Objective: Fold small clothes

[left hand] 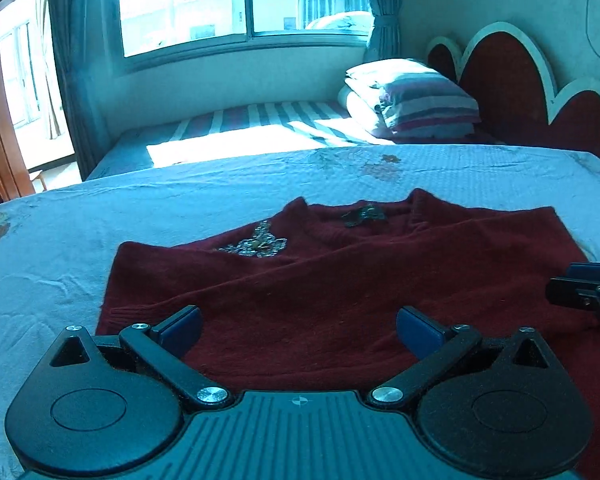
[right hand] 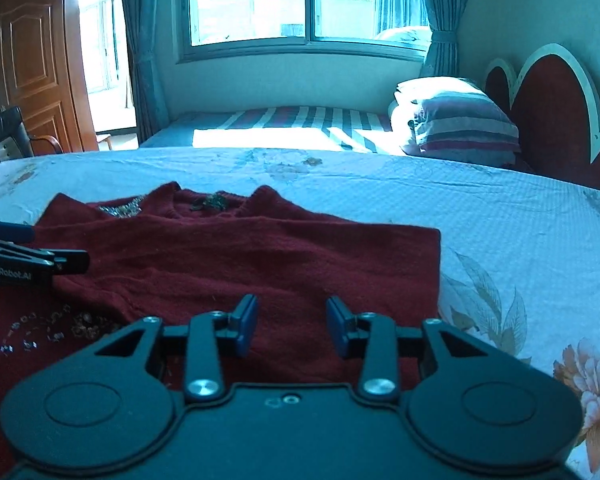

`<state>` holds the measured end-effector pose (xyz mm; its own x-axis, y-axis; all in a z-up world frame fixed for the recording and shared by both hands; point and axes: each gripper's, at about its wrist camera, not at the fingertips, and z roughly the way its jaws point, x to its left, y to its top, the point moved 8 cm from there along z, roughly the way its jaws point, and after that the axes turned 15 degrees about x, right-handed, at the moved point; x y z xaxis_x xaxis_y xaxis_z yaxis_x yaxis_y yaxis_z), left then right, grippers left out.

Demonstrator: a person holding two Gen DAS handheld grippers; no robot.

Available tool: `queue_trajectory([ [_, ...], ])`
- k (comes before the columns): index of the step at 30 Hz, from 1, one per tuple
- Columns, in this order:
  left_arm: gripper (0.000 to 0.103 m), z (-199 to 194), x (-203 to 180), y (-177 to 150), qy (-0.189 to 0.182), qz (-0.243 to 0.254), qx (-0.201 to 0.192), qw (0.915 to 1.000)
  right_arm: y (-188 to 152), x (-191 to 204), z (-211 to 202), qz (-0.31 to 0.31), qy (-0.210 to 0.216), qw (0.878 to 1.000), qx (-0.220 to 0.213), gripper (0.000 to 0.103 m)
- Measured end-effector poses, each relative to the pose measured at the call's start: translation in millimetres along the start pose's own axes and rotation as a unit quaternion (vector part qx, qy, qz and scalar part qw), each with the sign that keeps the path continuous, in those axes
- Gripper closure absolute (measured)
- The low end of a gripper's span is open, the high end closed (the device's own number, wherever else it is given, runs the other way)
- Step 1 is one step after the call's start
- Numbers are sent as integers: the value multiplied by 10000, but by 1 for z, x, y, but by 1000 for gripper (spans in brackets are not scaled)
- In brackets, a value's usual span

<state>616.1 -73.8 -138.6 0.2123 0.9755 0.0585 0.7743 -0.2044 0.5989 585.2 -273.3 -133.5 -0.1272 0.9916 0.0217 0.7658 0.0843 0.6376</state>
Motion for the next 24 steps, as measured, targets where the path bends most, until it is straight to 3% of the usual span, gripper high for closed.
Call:
queue_trajectory([
  [4, 0, 18, -21, -7, 145, 229, 264, 9993, -4, 18, 5, -199, 259, 9994, 129, 65],
  [7, 0, 19, -15, -13, 96, 171, 183, 9996, -17, 16, 14, -420, 7, 9988, 270, 64],
  [9, 0, 12, -14, -18, 289, 498, 32, 9983, -22, 9, 13, -421, -10, 9988, 267, 62],
  [12, 0, 6, -8, -29, 274, 743, -42, 9968, -29, -4, 10, -341, -60, 9991, 258, 61],
  [16, 0, -8, 1, -24, 185, 445, -236, 9986, -26, -5, 4, -229, -82, 9994, 265, 64],
  [18, 0, -1, 5, -23, 505, 531, -57, 9973, -20, 0, -1, -187, 33, 9998, 81, 63],
  [21, 0, 2, 27, -26, 208, 137, 177, 9995, -23, 0, 15, -321, -129, 9989, 319, 62],
  [24, 0, -14, 54, -18, 471, -39, -156, 9988, -14, -11, 4, -121, -6, 9997, 230, 64],
])
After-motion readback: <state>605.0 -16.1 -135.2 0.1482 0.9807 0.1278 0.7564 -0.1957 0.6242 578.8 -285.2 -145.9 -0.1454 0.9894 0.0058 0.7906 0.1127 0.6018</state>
